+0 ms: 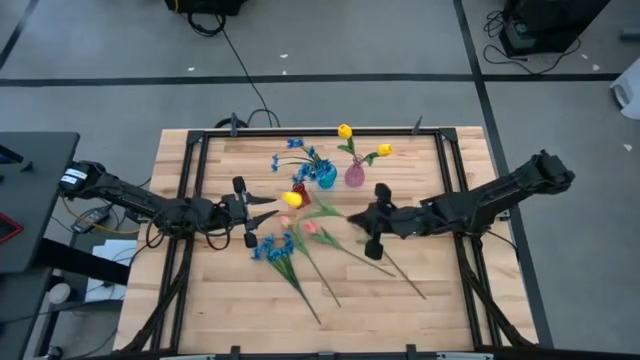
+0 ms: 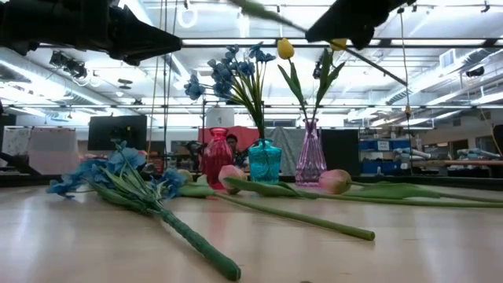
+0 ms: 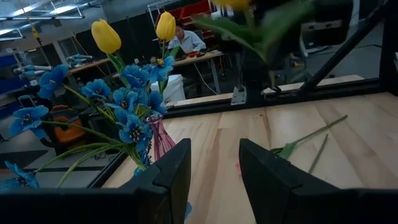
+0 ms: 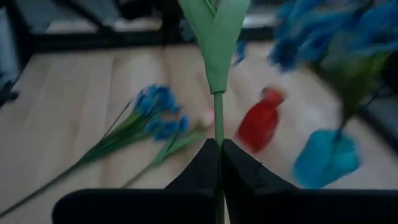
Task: Sort flowers into vase by color
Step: Put the yellow flower into the purple vase
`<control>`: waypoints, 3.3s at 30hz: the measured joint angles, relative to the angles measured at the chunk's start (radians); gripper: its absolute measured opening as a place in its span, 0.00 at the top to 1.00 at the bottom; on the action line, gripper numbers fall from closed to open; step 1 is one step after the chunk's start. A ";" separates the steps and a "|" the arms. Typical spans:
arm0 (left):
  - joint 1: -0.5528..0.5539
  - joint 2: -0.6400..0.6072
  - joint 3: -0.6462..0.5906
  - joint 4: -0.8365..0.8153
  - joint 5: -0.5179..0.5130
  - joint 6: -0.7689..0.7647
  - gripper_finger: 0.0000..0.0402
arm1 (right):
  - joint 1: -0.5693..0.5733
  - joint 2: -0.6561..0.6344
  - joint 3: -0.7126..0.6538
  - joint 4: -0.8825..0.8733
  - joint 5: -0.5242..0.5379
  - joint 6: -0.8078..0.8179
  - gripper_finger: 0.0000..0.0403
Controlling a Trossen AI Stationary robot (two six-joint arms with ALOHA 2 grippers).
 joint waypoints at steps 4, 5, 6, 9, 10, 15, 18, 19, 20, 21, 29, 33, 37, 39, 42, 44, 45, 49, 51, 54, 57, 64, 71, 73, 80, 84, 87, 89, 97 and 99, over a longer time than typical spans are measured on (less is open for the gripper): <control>0.000 0.000 0.000 -0.003 0.000 -0.002 0.65 | 0.021 -0.072 -0.086 0.113 0.103 -0.059 0.95; 0.000 0.000 0.000 -0.007 0.000 -0.002 0.65 | 0.028 -0.091 -0.115 0.156 0.137 -0.075 0.95; 0.000 0.000 0.000 -0.008 0.000 -0.002 0.65 | 0.033 -0.113 -0.149 0.203 0.173 -0.093 0.95; 0.000 0.000 0.000 -0.009 0.000 -0.002 0.65 | 0.043 -0.175 -0.274 0.409 0.265 -0.168 0.95; 0.000 0.000 0.000 -0.010 0.000 -0.003 0.65 | 0.043 -0.198 -0.322 0.491 0.282 -0.199 0.95; 0.000 0.000 0.000 -0.011 0.000 -0.003 0.65 | 0.031 -0.299 -0.519 0.887 0.378 -0.379 0.95; 0.000 0.000 0.000 -0.013 0.000 -0.003 0.65 | 0.019 -0.357 -0.588 1.067 0.403 -0.505 0.95; 0.000 0.000 0.000 -0.013 0.000 -0.003 0.65 | 0.011 -0.378 -0.604 1.108 0.412 -0.544 0.95; 0.000 0.000 0.000 -0.013 0.000 -0.003 0.65 | -0.001 -0.396 -0.616 1.139 0.421 -0.581 0.95; 0.000 0.000 0.000 -0.013 0.000 -0.003 0.65 | -0.017 -0.412 -0.625 1.154 0.429 -0.609 0.95; 0.000 0.000 0.000 -0.005 0.000 -0.003 0.65 | -0.257 -0.484 -0.650 1.147 0.317 -0.600 0.95; 0.000 0.000 0.000 -0.006 0.000 -0.003 0.65 | -0.420 -0.484 -0.650 1.048 0.189 -0.481 0.96; 0.000 0.000 0.000 -0.010 0.000 -0.003 0.65 | -0.603 -0.483 -0.650 0.952 0.019 -0.347 0.97; 0.000 0.000 0.000 -0.015 0.000 -0.002 0.65 | -0.697 -0.482 -0.650 0.936 -0.082 -0.289 0.97; 0.000 0.000 0.000 -0.015 0.000 0.000 0.65 | -0.831 -0.481 -0.650 0.933 -0.232 -0.191 0.97; 0.000 0.000 0.000 -0.015 0.000 0.000 0.65 | -0.907 -0.469 -0.650 0.947 -0.329 -0.121 0.97; 0.000 0.000 0.000 -0.015 0.000 0.000 0.65 | -0.936 -0.456 -0.650 0.959 -0.375 -0.088 0.97; 0.004 0.000 0.000 -0.011 0.000 0.001 0.65 | -0.983 -0.370 -0.650 1.058 -0.488 0.005 0.97; 0.010 0.000 0.000 -0.005 0.000 0.001 0.65 | -0.981 -0.304 -0.649 1.145 -0.498 0.022 0.97; 0.021 0.000 0.000 -0.005 0.000 0.002 0.65 | -0.980 -0.192 -0.620 1.238 -0.510 0.026 0.97; 0.029 0.000 0.000 0.001 0.000 0.002 0.65 | -0.980 -0.065 -0.550 1.295 -0.547 0.042 0.97; 0.031 0.001 0.000 -0.027 0.000 0.018 0.65 | -0.980 0.165 -0.393 1.435 -0.602 0.077 0.97; 0.031 0.001 0.000 -0.046 0.000 0.018 0.65 | -0.962 0.290 -0.310 1.473 -0.652 0.119 0.97; 0.031 0.001 0.000 -0.047 -0.001 0.018 0.65 | -0.960 0.306 -0.306 1.478 -0.664 0.127 0.97; 0.031 0.001 0.000 -0.056 -0.007 0.018 0.65 | -0.932 0.314 -0.317 1.487 -0.689 0.164 0.97; 0.031 0.001 0.000 -0.056 -0.008 0.018 0.65 | -0.922 0.315 -0.333 1.486 -0.717 0.155 0.97; 0.031 0.001 0.000 -0.055 -0.008 0.018 0.65 | -0.922 0.315 -0.355 1.487 -0.726 0.143 0.97; 0.031 0.001 0.000 -0.055 -0.008 0.018 0.65 | -0.922 0.314 -0.369 1.486 -0.738 0.124 0.97; 0.031 0.001 0.000 -0.060 -0.016 0.018 0.65 | -0.923 0.313 -0.413 1.487 -0.757 0.054 0.93; 0.031 0.001 0.000 -0.060 -0.022 0.018 0.65 | -0.926 0.313 -0.423 1.485 -0.770 0.041 0.90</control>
